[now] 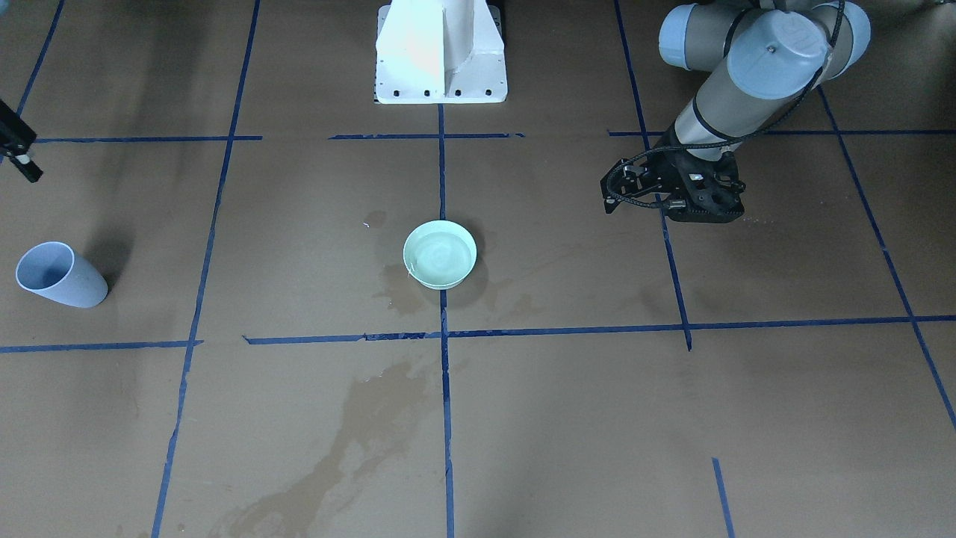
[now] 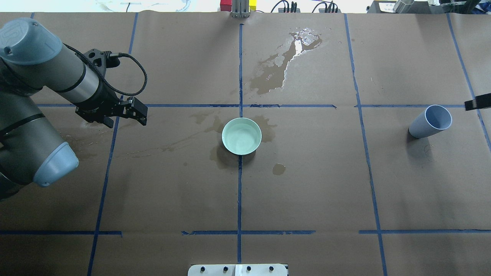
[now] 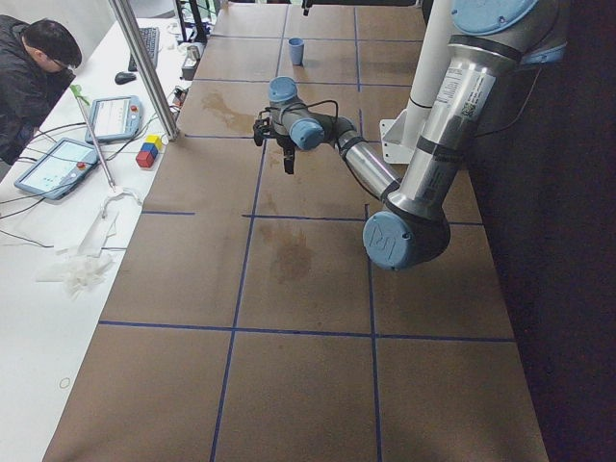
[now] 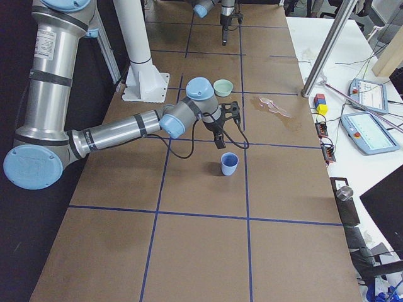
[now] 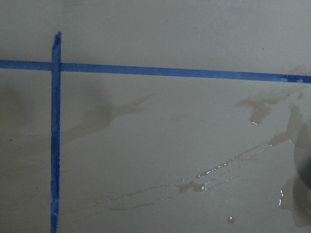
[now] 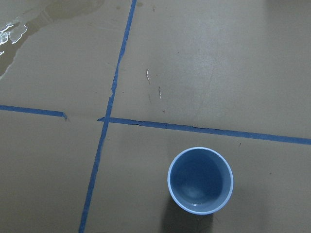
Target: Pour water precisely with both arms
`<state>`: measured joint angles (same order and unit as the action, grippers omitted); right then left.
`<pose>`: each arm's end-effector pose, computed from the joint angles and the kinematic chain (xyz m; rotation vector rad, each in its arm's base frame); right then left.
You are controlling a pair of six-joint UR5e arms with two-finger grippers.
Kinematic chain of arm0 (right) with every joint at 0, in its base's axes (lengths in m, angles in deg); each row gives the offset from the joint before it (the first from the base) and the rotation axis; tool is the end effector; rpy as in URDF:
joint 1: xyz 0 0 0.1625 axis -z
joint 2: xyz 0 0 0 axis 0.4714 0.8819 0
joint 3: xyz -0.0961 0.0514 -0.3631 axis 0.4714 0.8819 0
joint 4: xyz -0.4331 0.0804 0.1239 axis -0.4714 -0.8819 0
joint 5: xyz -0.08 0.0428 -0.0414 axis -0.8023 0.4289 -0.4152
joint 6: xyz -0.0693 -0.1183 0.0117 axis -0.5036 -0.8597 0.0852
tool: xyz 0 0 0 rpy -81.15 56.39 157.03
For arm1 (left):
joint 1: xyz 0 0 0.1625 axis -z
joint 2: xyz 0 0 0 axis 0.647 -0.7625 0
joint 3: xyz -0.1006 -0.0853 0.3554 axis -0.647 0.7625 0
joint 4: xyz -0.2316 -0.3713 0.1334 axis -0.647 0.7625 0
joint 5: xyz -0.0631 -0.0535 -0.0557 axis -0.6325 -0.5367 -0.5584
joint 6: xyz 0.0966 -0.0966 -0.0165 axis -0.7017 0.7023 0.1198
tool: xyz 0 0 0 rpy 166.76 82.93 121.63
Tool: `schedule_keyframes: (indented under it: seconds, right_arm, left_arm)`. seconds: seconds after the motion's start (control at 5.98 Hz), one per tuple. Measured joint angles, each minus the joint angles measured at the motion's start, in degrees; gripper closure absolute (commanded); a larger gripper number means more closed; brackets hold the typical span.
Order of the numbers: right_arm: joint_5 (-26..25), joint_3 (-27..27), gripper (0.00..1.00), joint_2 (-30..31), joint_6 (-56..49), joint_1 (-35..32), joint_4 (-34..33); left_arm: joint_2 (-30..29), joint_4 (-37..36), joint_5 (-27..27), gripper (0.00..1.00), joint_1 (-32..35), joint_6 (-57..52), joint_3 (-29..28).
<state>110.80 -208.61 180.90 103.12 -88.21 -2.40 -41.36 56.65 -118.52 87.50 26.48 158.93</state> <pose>-0.1732 -0.4465 0.4417 0.4159 -0.8581 0.0475 0.3900 -0.4955 0.2593 -0.0189 0.9451 -0.0215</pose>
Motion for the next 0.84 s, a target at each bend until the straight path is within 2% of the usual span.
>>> schedule_keyframes:
  seconds: [0.33, 0.5, 0.84]
  right_arm:
    - [-13.70, 5.09, 0.01, 5.18, 8.13, 10.69, 15.83]
    - [-21.13, 8.08, 0.01, 5.75, 11.34, 16.33, 20.39]
    - [-40.49, 10.75, 0.01, 5.85, 19.12, 30.73, 23.01]
  left_arm:
    - [-0.10, 0.05, 0.00, 0.00, -0.12, 0.07, -0.45]
    - [-0.10, 0.08, 0.00, 0.00, -0.15, 0.07, -0.49]
    - [0.01, 0.11, 0.06, 0.00, -0.16, 0.08, -0.55]
